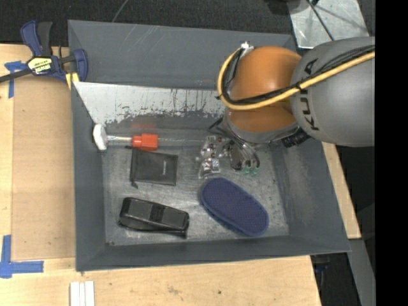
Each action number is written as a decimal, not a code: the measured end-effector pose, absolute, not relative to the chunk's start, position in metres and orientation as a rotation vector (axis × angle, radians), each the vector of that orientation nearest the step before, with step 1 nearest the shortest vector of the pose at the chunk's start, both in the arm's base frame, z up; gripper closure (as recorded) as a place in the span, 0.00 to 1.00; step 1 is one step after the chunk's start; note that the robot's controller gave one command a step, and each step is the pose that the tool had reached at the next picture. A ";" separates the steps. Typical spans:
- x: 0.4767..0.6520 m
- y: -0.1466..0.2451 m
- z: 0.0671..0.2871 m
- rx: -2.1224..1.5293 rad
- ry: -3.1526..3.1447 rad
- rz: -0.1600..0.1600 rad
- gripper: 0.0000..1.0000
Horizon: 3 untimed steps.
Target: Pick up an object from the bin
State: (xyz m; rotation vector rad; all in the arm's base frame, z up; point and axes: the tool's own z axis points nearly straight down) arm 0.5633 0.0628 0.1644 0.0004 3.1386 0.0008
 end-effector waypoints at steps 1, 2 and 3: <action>0.563 0.063 0.164 0.001 3.139 0.001 0.00; 0.574 0.149 0.114 -0.148 3.136 0.006 0.00; 0.610 0.137 0.085 -0.192 3.154 -0.001 0.00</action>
Offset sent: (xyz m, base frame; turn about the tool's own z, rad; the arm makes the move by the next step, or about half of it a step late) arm 0.0000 0.0000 0.0000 0.0000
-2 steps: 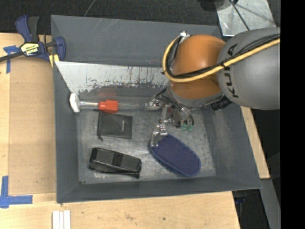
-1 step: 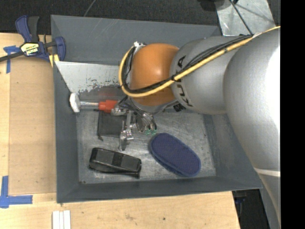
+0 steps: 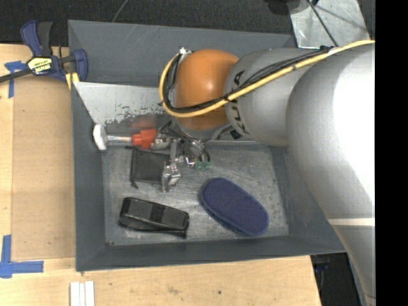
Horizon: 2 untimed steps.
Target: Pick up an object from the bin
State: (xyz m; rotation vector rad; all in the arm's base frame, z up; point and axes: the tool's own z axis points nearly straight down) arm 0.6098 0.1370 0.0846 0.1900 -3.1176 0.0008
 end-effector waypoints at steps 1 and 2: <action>0.615 0.136 0.086 0.186 -3.138 -0.001 1.00; 0.610 0.136 0.083 0.188 -3.116 0.003 0.00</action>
Offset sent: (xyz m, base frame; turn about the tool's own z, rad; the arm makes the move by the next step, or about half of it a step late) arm 0.0000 0.0000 0.0000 0.0000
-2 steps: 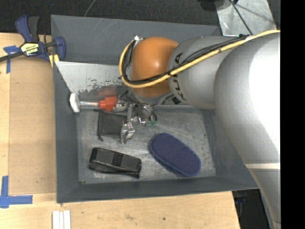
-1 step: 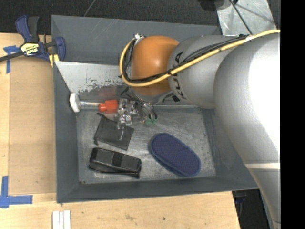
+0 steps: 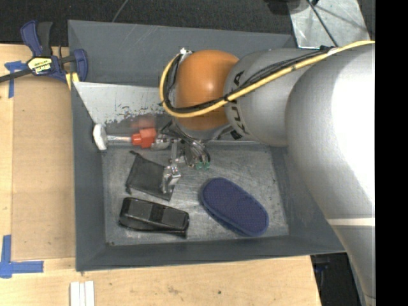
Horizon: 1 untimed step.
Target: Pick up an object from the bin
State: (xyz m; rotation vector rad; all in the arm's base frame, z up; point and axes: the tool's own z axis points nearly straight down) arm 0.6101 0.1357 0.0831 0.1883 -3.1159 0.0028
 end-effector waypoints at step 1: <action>0.566 0.156 0.083 0.503 -3.105 0.000 0.00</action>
Offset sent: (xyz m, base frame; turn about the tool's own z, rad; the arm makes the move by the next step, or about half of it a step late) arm -0.0446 0.0210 -0.0007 -0.2001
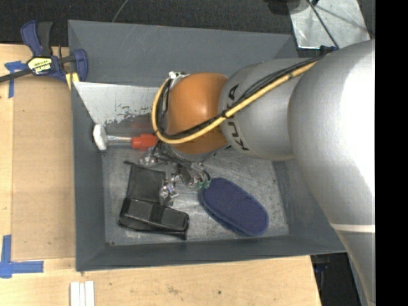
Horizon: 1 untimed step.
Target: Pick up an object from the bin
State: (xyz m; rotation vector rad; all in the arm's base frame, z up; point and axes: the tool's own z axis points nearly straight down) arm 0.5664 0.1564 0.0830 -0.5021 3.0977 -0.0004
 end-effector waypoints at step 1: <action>0.567 0.156 0.083 -0.497 3.098 0.001 1.00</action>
Offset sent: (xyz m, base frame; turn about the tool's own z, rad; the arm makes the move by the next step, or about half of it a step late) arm 0.0000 0.0000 0.0000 0.0000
